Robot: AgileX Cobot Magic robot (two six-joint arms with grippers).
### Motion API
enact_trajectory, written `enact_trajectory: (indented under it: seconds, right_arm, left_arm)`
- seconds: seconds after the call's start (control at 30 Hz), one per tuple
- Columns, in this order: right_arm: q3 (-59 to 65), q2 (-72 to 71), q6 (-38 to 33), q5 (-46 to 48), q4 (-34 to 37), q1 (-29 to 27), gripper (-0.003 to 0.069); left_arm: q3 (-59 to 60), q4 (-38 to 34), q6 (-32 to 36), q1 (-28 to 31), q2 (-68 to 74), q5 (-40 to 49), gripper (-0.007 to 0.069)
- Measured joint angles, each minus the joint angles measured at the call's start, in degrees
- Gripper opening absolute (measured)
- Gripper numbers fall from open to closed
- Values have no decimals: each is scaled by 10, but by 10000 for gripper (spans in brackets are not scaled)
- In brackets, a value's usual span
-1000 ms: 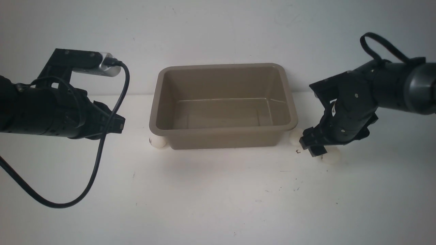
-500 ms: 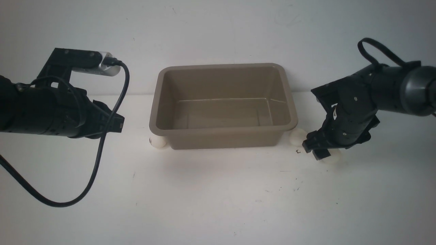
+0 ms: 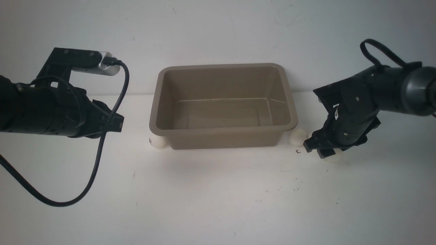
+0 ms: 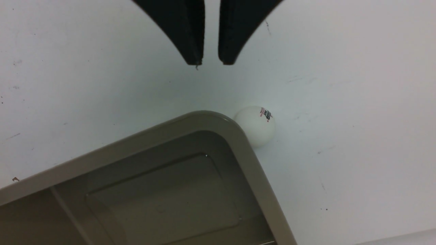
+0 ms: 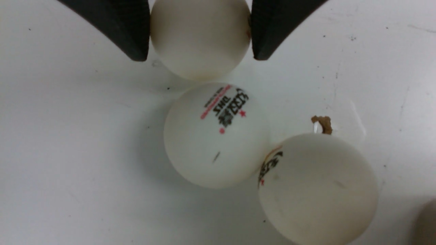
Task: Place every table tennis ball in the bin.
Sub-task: Use the right arm to clamp the table tennis ball closest to it, then use the right arm to put the table tennis ball into the box
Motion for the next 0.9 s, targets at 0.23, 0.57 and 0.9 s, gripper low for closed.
enact_trajectory:
  seconds: [0.23, 0.57, 0.9]
  right_arm:
    - [-1, -8, -18, 38, 13, 0, 349]
    - [-25, -145, -110, 0, 122, 15, 349]
    - [-204, 9, -126, 5, 148, 68, 349]
  left_arm:
    - [0, 0, 0, 0, 0, 0, 51]
    - [0, 0, 0, 0, 0, -2, 51]
    - [0, 0, 0, 0, 0, -7, 51]
